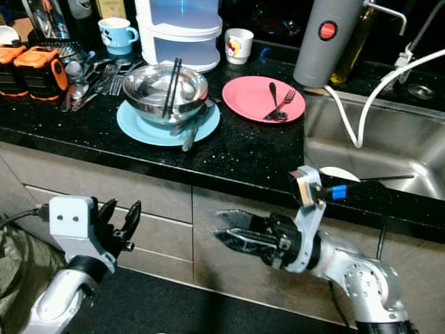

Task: Kitchen organization

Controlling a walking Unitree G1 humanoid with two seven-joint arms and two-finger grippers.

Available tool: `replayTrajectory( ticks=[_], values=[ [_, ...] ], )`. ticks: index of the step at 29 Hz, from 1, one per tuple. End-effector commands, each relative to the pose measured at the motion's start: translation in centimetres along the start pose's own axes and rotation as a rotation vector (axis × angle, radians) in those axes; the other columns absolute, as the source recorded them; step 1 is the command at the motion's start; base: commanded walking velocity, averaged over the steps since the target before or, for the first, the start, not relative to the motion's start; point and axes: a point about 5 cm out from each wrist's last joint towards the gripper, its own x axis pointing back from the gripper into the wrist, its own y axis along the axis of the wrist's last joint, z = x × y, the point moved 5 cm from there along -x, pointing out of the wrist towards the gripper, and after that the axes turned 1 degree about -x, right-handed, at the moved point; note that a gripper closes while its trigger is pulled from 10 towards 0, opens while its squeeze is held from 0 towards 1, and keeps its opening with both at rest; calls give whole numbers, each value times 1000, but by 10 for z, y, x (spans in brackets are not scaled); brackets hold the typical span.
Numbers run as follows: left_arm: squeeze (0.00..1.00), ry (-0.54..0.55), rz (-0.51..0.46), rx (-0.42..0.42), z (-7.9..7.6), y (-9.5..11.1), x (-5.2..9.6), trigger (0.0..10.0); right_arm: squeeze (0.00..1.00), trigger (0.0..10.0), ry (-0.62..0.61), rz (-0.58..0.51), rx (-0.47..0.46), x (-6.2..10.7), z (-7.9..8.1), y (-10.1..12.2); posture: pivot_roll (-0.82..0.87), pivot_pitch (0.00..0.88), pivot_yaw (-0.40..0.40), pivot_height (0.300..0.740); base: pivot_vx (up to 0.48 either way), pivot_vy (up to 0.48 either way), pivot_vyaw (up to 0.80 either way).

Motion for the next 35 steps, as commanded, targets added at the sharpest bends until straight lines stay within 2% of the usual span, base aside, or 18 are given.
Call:
replayTrajectory(
  ticks=[1,3,7,10,14,15,18,20,21,22,24,27,29,32,35],
  values=[
    [0,-12,6,-2,0,0,2,10000,0,10000,-9,75,-9,8,0,-13,133,67,-54,740,0,0,0],
    [0,-13,6,-4,0,1,2,10000,0,10000,-22,93,-10,10,-1,-16,133,67,-54,740,0,0,0],
    [0,-32,2,-13,2,4,2,10000,0,10000,-162,262,-79,50,-11,-50,128,69,-61,740,0,0,0],
    [0,-39,-3,-17,2,5,2,10000,0,10000,-271,310,-133,75,-18,-71,128,69,-61,740,0,0,0],
    [0,-65,-12,-14,-2,8,1,10000,0,10000,-423,310,-195,102,-33,-94,123,69,-60,740,0,0,0],
    [0,-67,-13,-13,-2,9,1,10000,0,10000,-440,312,-199,104,-34,-97,121,68,-58,740,0,0,0],
    [0,-83,-19,-11,-6,11,-1,10000,0,10000,-634,330,-212,122,-59,-122,123,68,-59,740,0,0,0],
    [0,-87,-20,-12,-6,11,-2,10000,0,10000,-677,333,-211,126,-64,-127,123,69,-58,740,0,0,0],
    [0,-93,-24,-14,-7,13,-3,10000,0,10000,-807,310,-192,135,-82,-133,127,68,-59,740,0,0,0],
    [0,-93,-24,-14,-7,13,-3,10000,0,10000,-807,310,-192,135,-82,-133,127,68,-59,740,0,0,0],
    [0,-97,-32,-17,-6,17,-4,10000,0,10000,-922,223,-182,138,-100,-128,129,71,-57,740,0,0,0],
    [0,-102,-41,-21,-5,21,-5,10000,0,10000,-947,158,-172,135,-109,-120,125,73,-54,740,0,0,0],
    [0,-106,-46,-21,-5,22,-7,10000,0,10000,-960,155,-152,133,-113,-118,122,73,-52,740,0,0,0],
    [0,-112,-50,-21,-5,23,-9,10000,0,10000,-1013,188,-136,135,-119,-124,114,69,-51,740,0,0,0],
    [0,-128,-59,-24,-6,26,-13,10000,0,10000,-1108,305,-117,139,-128,-146,103,61,-44,740,0,0,0]
  ],
)
